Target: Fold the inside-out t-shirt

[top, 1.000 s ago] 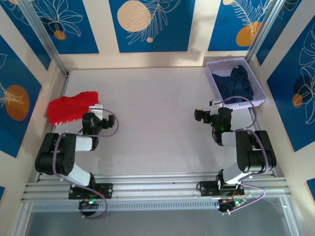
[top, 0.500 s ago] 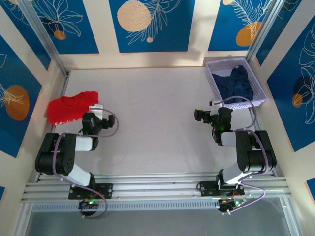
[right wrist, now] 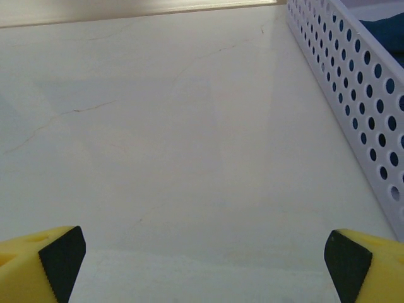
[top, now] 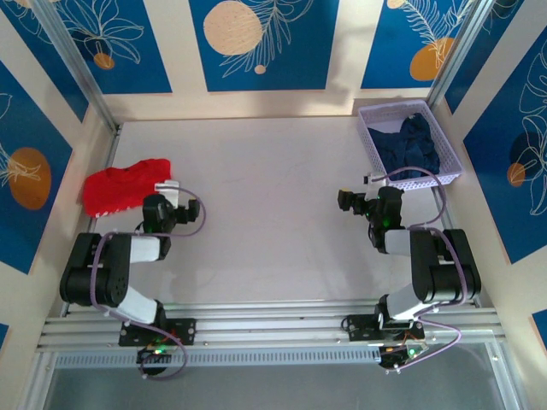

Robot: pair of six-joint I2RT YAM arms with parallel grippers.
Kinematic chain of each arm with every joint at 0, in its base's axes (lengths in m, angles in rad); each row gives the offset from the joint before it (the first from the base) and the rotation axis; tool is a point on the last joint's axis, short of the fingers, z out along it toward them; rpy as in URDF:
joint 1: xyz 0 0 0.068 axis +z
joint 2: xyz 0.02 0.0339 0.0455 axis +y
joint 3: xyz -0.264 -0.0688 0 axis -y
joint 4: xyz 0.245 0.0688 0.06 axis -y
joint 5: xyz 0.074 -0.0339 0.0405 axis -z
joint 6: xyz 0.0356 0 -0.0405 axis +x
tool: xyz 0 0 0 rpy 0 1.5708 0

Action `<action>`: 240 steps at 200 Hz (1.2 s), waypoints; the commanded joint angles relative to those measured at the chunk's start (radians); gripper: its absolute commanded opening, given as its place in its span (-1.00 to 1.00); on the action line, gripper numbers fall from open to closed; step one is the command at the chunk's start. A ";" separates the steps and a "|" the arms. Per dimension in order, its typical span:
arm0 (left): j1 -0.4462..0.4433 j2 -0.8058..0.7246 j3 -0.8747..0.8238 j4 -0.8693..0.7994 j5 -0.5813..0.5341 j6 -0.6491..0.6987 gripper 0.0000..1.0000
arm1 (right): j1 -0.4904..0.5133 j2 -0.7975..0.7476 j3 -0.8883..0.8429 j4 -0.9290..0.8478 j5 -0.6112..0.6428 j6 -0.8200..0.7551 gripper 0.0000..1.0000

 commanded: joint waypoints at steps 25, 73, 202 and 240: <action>-0.006 -0.240 0.146 -0.400 0.037 -0.030 1.00 | 0.025 -0.300 0.024 -0.204 0.143 0.108 0.99; -0.009 -0.363 0.257 -0.583 0.155 -0.367 1.00 | 0.040 -0.553 0.097 -0.444 0.091 0.394 0.96; -0.272 -0.110 0.542 -0.799 0.240 -0.444 0.95 | -0.096 0.087 0.873 -1.168 0.298 0.173 0.90; -0.360 -0.044 0.579 -0.789 0.220 -0.432 0.95 | -0.236 0.341 1.090 -1.293 0.290 0.184 0.84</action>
